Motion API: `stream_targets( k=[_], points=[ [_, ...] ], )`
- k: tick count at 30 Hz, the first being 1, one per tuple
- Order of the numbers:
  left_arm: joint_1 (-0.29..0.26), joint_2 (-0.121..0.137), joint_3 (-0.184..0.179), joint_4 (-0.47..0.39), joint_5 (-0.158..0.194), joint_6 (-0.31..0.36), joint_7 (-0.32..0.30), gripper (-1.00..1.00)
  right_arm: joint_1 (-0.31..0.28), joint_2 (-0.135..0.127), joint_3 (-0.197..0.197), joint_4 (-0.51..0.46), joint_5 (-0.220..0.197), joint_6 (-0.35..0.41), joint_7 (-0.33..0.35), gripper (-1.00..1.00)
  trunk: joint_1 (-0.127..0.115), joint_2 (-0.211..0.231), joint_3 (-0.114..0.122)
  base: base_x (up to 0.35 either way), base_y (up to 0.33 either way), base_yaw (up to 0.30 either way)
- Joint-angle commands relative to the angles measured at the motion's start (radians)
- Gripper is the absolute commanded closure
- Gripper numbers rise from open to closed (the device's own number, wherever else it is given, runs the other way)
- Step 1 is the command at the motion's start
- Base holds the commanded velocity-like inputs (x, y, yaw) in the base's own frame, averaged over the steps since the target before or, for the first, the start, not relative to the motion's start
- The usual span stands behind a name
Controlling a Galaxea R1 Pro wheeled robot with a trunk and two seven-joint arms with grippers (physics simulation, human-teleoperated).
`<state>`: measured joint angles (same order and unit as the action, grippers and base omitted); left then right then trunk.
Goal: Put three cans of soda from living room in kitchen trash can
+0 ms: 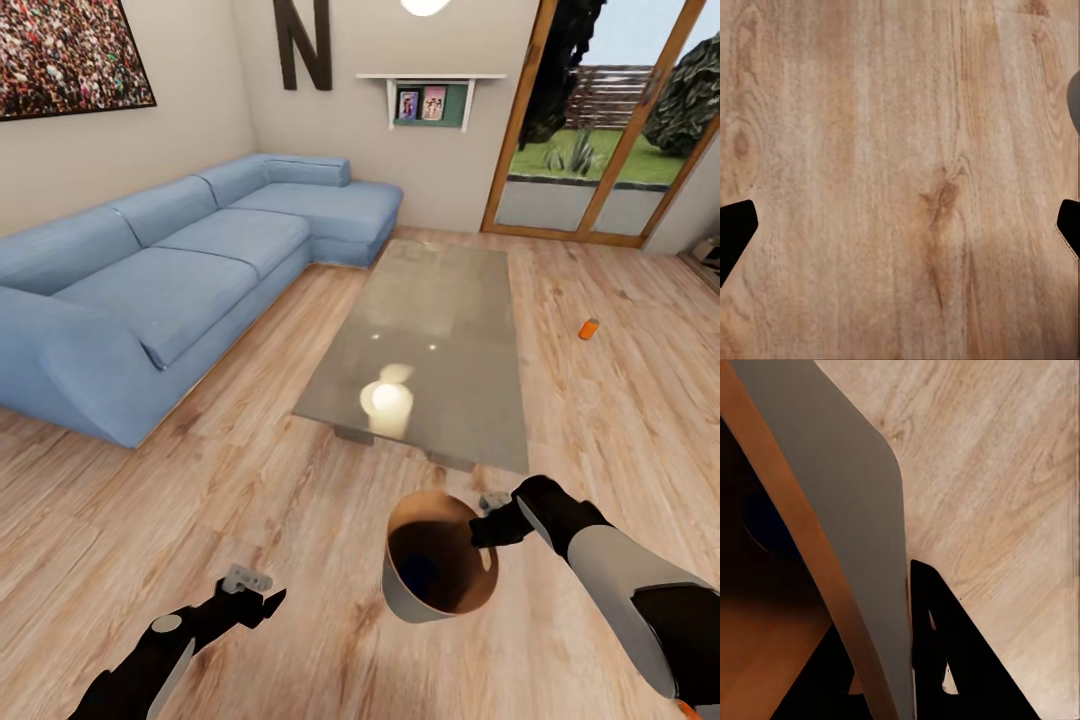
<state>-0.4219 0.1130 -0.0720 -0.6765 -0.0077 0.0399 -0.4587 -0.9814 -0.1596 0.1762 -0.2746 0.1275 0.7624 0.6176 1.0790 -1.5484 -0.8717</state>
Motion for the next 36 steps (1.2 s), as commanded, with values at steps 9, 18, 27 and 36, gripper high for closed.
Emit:
stream_targets(
  k=[9,18,27,36],
  points=[
    [0.0,0.0,0.0,0.0,0.0,0.0,0.0,-1.0,0.0,0.0,-0.006,-0.001,-0.02,0.009,-0.004,1.0,0.0,0.0,0.0,0.129,-0.259,0.0],
    [0.0,-0.001,-0.001,0.0,0.0,0.0,0.0,-1.0,0.0,-0.009,-0.006,-0.001,-0.018,0.01,-0.007,1.0,0.0,0.0,0.0,0.129,-0.263,-0.021],
    [0.0,-0.001,-0.002,0.0,0.0,0.0,0.0,-1.0,0.0,-0.046,-0.006,0.0,-0.016,0.011,-0.007,1.0,0.0,0.0,0.0,0.129,-0.265,-0.117],
    [0.0,-0.001,-0.002,0.0,-0.001,0.0,0.0,-1.0,0.0,-0.066,-0.005,0.002,-0.014,0.011,-0.006,1.0,0.0,0.0,0.0,0.123,-0.267,-0.13]
  ],
)
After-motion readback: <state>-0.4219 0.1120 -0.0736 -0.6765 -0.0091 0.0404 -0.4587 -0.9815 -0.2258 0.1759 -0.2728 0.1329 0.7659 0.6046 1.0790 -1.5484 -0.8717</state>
